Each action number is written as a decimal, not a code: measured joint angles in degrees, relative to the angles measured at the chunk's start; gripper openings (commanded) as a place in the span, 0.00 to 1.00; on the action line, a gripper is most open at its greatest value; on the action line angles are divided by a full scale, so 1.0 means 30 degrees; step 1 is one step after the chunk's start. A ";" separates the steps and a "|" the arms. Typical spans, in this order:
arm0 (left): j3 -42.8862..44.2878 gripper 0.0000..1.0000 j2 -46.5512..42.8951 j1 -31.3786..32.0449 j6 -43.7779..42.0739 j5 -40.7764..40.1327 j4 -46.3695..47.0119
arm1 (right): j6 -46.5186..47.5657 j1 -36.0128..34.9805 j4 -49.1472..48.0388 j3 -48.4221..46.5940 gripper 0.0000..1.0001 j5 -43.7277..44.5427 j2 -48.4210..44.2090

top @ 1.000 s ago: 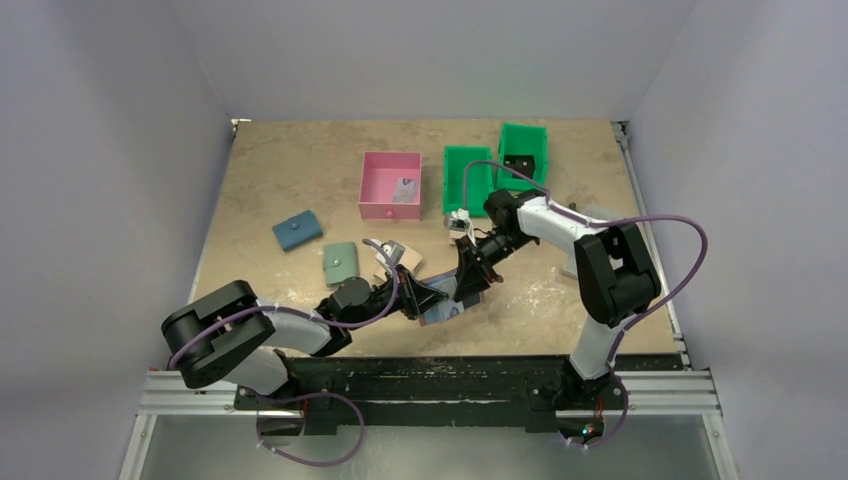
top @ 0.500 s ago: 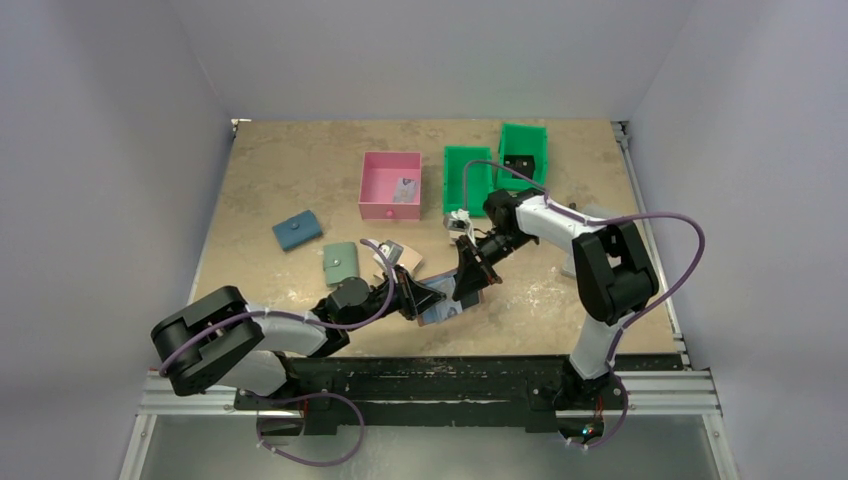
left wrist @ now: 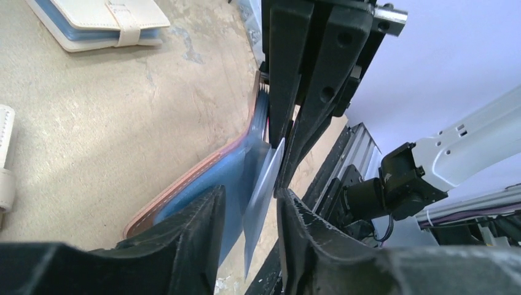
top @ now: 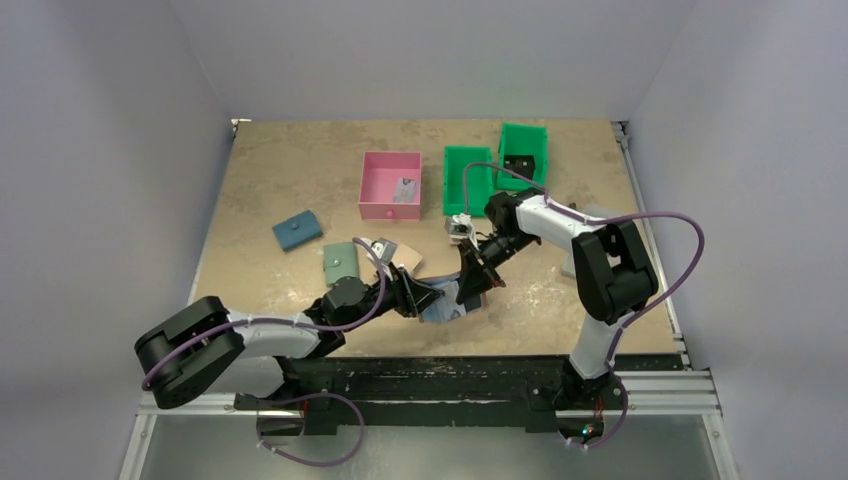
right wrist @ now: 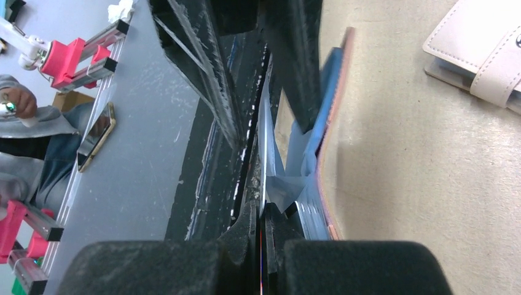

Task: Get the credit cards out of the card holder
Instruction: Remove the credit card from the card holder.

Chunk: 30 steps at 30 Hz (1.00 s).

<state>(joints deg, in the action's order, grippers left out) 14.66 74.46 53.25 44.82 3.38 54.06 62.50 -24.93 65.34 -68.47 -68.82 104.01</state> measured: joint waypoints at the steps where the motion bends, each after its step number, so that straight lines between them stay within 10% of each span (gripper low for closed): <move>1: -0.0007 0.51 -0.0189 0.0000 0.0007 -0.0095 -0.0102 | 0.0270 0.0022 0.0240 -0.0007 0.00 0.0131 0.0000; 12: -0.0619 0.71 -0.1180 -0.0007 0.0233 -0.0750 -0.0517 | 0.1311 0.0044 0.1071 -0.0029 0.00 0.0619 0.0000; 30: -0.0794 0.45 -0.1457 -0.0051 0.0641 -0.0153 -0.0801 | 0.0466 0.0044 0.0299 -0.0029 0.00 0.1107 -0.0007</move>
<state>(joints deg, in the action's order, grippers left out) 12.27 70.08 53.10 46.74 2.92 51.66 63.90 -24.80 66.24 -68.55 -65.49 103.98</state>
